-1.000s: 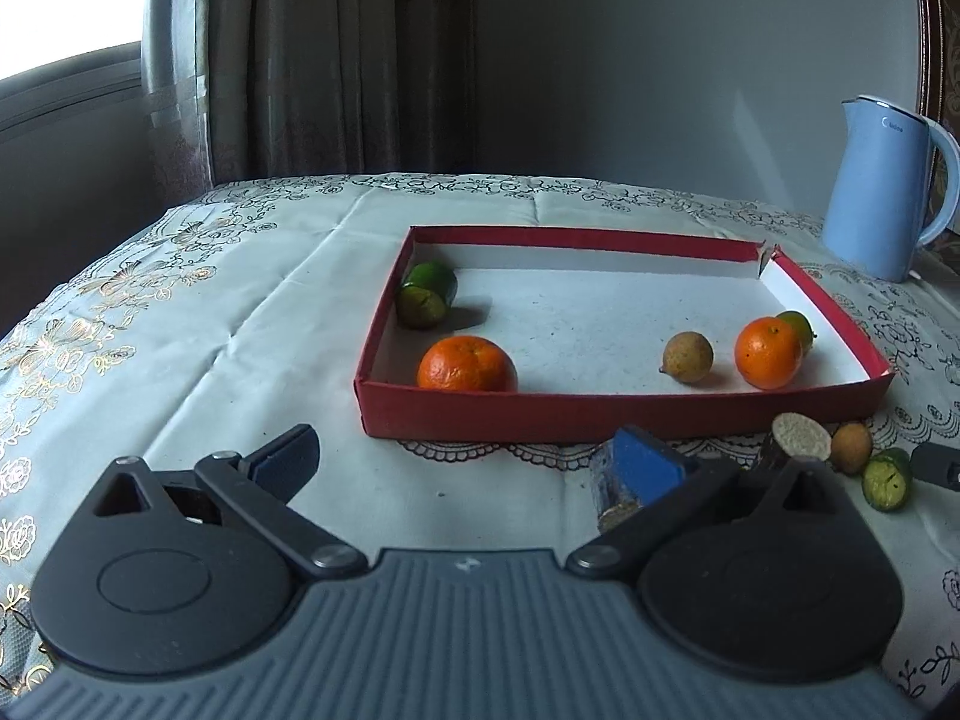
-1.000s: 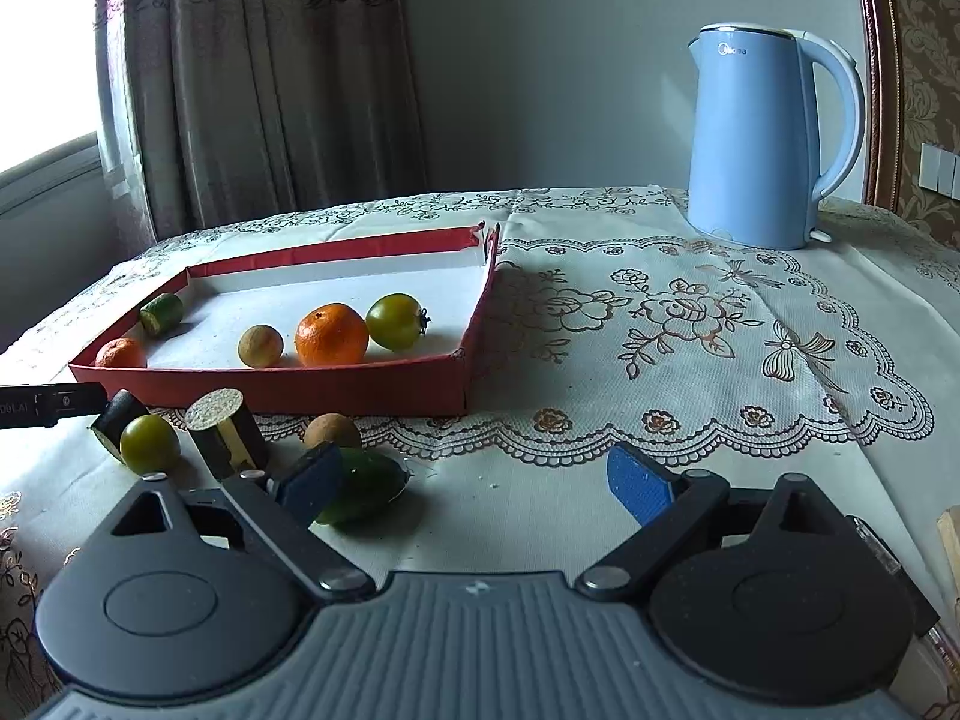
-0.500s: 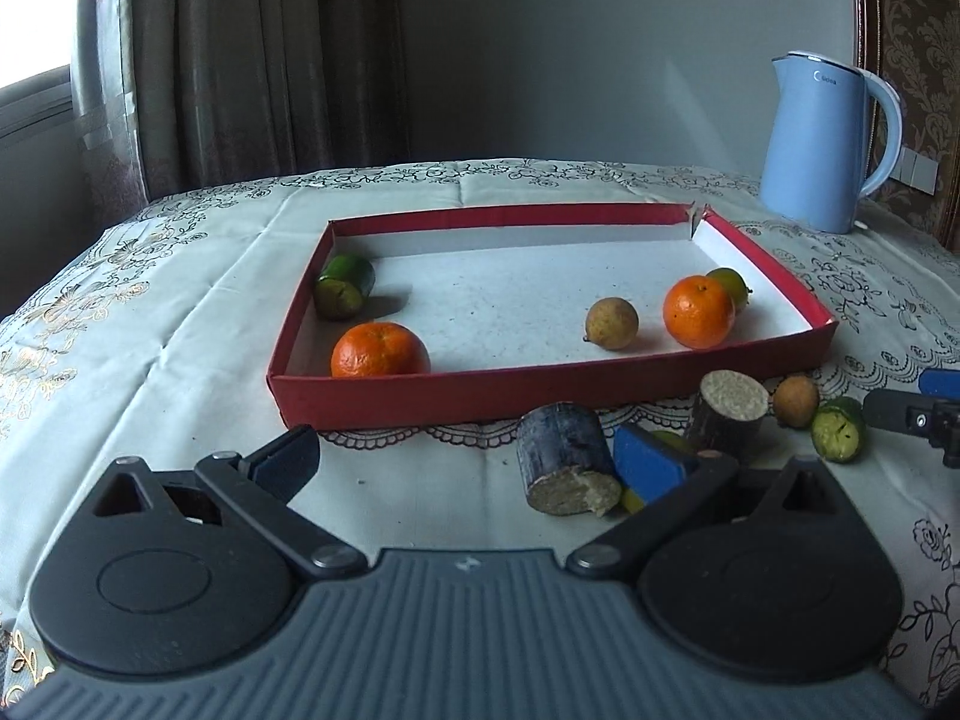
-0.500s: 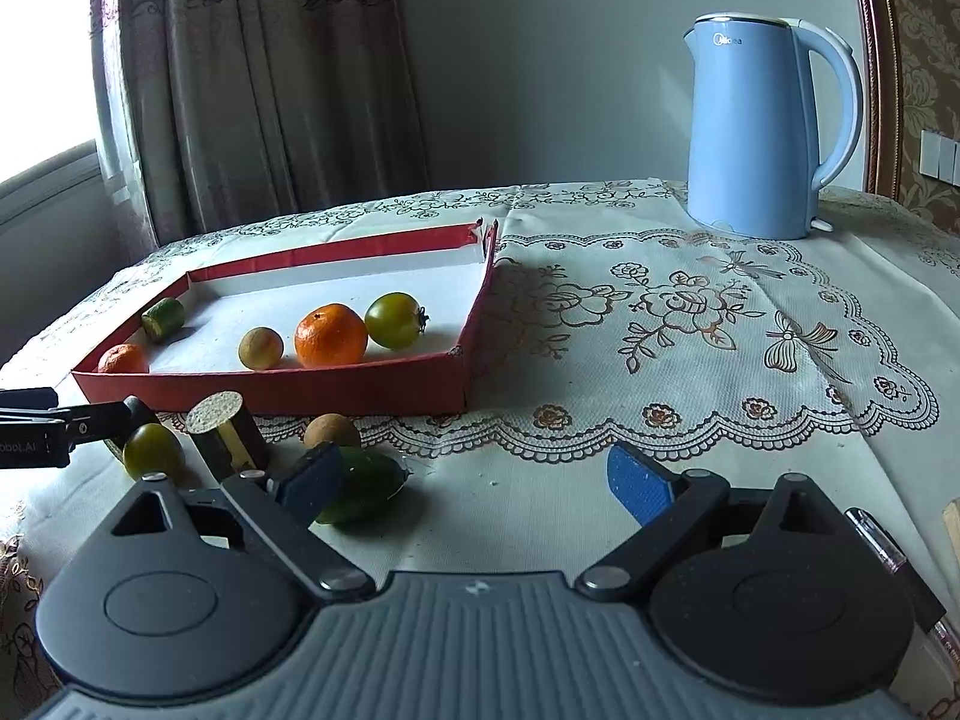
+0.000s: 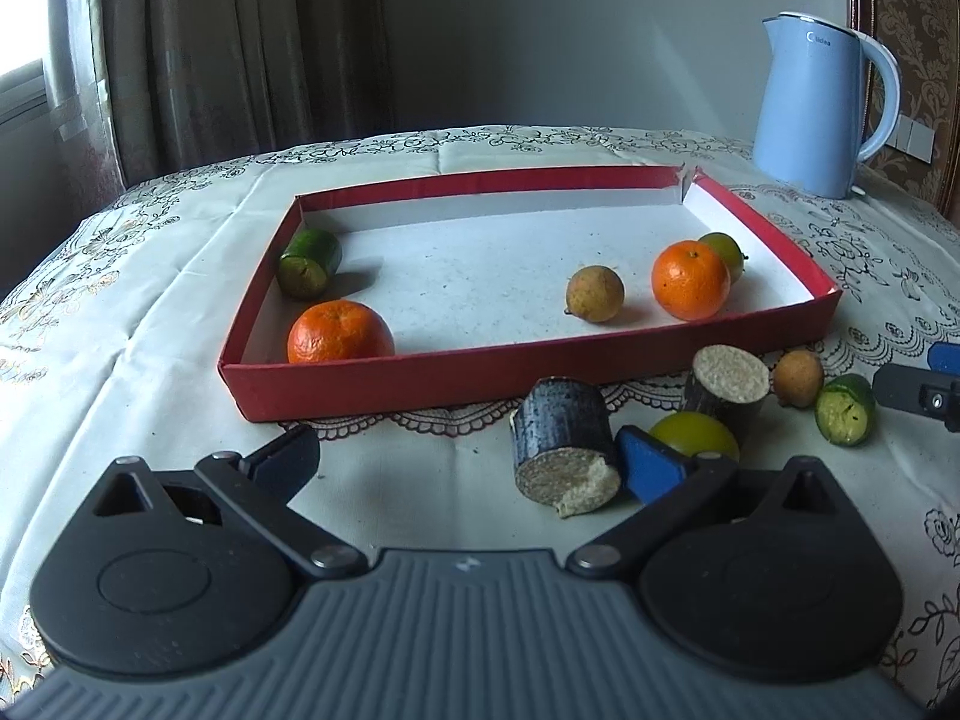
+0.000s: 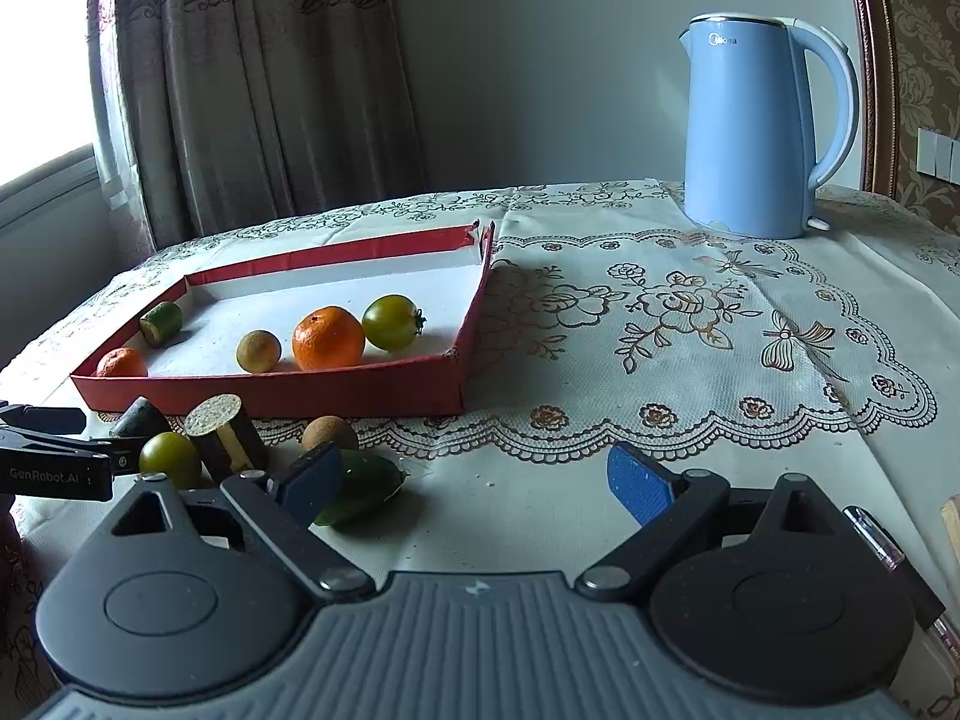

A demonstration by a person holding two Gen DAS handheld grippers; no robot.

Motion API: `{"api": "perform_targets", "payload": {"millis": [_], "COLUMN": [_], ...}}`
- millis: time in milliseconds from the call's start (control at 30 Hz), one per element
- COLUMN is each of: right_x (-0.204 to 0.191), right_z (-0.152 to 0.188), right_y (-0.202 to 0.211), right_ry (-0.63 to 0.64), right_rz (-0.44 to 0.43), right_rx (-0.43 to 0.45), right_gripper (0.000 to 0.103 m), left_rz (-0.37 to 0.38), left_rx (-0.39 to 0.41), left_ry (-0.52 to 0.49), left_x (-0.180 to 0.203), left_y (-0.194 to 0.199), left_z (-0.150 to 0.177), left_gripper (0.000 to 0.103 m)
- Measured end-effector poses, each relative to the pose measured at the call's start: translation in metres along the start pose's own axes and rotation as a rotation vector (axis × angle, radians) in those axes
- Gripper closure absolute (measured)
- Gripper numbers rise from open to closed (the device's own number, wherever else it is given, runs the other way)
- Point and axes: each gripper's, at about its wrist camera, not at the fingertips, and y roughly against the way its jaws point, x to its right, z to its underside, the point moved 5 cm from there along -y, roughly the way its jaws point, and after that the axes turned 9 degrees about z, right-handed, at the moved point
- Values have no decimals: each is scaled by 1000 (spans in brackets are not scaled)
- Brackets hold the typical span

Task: Organize fruits
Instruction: 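Move the left gripper toward the dark cylindrical piece beside the box, then close the left gripper on the dark cylindrical piece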

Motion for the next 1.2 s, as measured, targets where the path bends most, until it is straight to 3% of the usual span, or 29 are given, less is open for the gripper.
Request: {"api": "perform_targets", "payload": {"millis": [100,200,300,633,733,800,833,1000,1200], "right_x": [0,0,0,1,1,1,2,2,2], "right_z": [0,0,0,1,1,1,1,1,1], "right_y": [0,0,-1,-1,-1,-1,0,0,0], "right_ry": [-1,-3,-7,-10,-11,-13,-13,-14,-16], "right_rz": [0,-1,-3,-4,-4,-3,-3,-1,-1], "right_rx": [0,0,-3,-5,-5,-3,-3,-4,-3], "right_gripper": [7,7,7,7,7,7,7,7,7], "left_rz": [-3,17,34,57,105,122,125,126,144], "left_rx": [5,13,12,17,14,3,-2,6,10], "left_ry": [-9,-22,-17,-18,-11,-6,-5,-40,-13], "left_x": [3,8,10,14,13,12,11,12,8], "left_y": [-1,-1,-2,-1,0,0,-1,1,4], "left_z": [-2,-4,-6,-4,-2,0,0,5,5], "left_gripper": [1,13,18,29,45,62,65,67,73]}}
